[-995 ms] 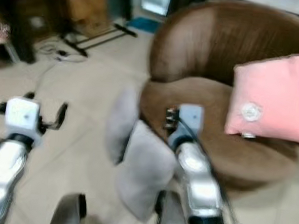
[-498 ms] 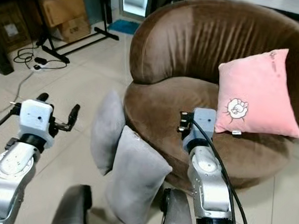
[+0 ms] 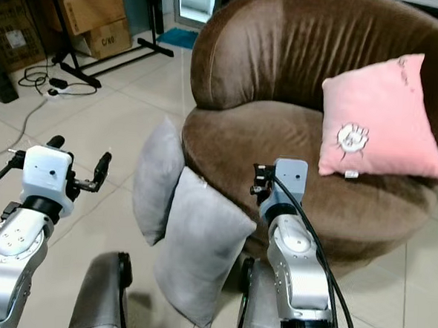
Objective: Move the pillow to the sofa from floor
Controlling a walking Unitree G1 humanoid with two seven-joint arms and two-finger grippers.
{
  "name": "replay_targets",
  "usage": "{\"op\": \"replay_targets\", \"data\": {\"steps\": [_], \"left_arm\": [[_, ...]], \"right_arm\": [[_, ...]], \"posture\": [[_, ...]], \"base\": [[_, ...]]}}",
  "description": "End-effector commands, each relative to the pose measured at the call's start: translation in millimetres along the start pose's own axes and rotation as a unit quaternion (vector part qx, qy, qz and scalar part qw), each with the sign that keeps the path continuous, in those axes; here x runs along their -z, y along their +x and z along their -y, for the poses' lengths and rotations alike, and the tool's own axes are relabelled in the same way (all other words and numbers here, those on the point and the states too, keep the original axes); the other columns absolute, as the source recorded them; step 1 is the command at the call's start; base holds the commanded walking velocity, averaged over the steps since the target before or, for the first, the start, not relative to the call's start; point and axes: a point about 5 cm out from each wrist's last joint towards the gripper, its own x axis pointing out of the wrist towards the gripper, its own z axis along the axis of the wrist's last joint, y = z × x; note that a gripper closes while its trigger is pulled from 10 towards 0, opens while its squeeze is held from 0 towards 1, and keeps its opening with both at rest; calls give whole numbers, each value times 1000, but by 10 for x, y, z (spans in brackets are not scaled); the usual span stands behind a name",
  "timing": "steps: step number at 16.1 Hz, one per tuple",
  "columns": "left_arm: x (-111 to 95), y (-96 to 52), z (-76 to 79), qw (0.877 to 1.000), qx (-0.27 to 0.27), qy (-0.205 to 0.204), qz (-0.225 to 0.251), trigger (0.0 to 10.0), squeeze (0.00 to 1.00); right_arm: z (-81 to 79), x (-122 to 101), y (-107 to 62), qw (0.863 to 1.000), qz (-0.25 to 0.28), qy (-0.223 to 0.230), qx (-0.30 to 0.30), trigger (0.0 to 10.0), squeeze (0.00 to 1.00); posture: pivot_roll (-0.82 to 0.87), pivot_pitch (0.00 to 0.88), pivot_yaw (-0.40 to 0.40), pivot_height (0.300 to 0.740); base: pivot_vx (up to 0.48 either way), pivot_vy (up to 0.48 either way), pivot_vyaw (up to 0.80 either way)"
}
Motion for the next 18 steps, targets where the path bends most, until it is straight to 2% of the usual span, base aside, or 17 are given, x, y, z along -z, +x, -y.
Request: {"op": "replay_targets", "data": {"steps": [1, 5, 6, 9, 12, 15, 18], "left_arm": [[-11, -2, -16, 1000, -1, 6, 2, 10000, 0], [-7, -9, -11, 1000, -2, 4, 2, 10000, 0], [-8, -11, -13, 1000, -1, 5, 3, 10000, 0], [-16, -11, -15, 1000, 3, -2, 6, 10000, 0], [-14, -20, -26, 1000, 4, -3, 5, 10000, 0], [-8, -24, -27, 1000, 3, 7, 2, 10000, 0], [12, -24, 3, 1000, 29, 11, -4, 10000, 0]], "right_arm": [[-12, 15, -3, 1000, -5, 2, -6, 10000, 0], [5, 31, 1, 1000, -8, 2, -2, 10000, 0], [-1, 24, 4, 1000, -7, -19, -8, 10000, 0], [-44, 22, 22, 999, -12, -42, -32, 10000, 0], [-62, 33, 26, 998, -15, -44, -42, 10000, 0], [51, 74, 41, 999, -24, -25, -12, 10000, 0], [110, 119, 82, 998, -38, -41, -20, 10000, 0]], "posture": [[-27, 0, 10, 434], [-25, 0, 8, 424], [-25, 0, 8, 424], [-25, 0, 8, 424], [-23, 0, 11, 424], [-24, 0, 19, 424], [-26, 0, 25, 424]], "base": [[0, 0, 0], [0, 0, 0], [0, 0, 0], [82, 0, 673], [307, 0, 800], [87, 0, 267], [0, 0, 0]]}}
